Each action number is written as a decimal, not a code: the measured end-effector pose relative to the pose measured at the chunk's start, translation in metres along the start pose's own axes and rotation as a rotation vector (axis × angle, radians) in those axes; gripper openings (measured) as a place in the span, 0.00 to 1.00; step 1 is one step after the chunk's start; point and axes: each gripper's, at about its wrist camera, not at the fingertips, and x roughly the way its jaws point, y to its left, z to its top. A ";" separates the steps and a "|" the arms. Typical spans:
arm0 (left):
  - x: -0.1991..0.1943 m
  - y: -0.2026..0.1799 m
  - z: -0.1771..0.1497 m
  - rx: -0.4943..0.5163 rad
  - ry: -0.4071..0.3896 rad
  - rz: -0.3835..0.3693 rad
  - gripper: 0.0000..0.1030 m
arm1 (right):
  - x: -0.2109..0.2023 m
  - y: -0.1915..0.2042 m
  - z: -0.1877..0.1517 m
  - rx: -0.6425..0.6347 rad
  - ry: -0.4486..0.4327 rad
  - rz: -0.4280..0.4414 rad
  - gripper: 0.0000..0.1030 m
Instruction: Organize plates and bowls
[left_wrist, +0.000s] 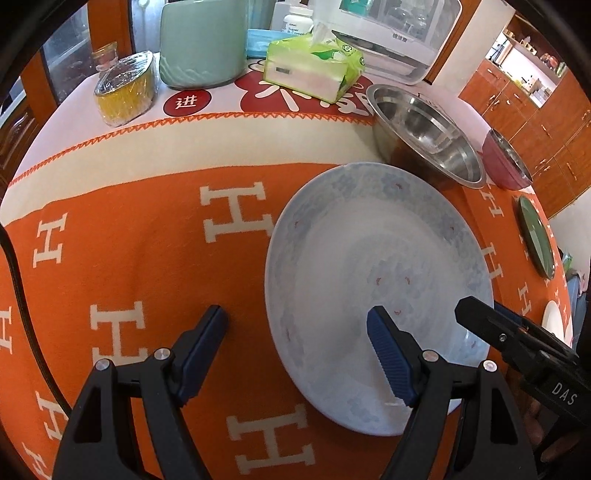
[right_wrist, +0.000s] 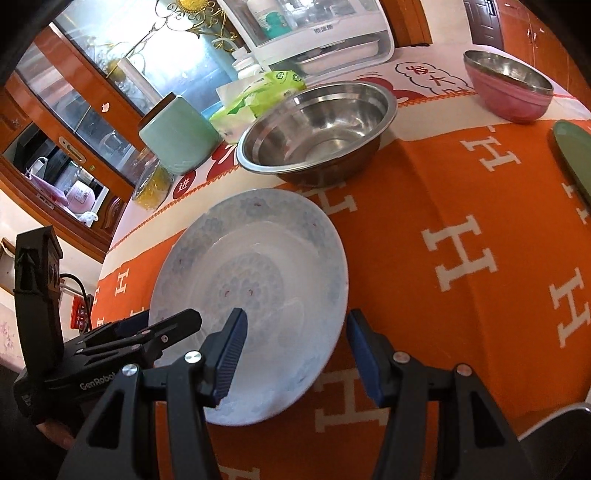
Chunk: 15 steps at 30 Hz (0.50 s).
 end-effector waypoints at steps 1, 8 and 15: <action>0.000 -0.002 0.000 0.001 -0.006 0.005 0.71 | 0.000 0.000 0.000 0.001 -0.001 -0.001 0.54; 0.002 -0.005 0.002 0.000 -0.028 0.015 0.61 | 0.009 0.001 0.004 -0.027 0.027 0.008 0.48; 0.004 -0.008 0.004 0.007 -0.040 0.042 0.48 | 0.011 0.002 0.004 -0.039 0.026 -0.009 0.42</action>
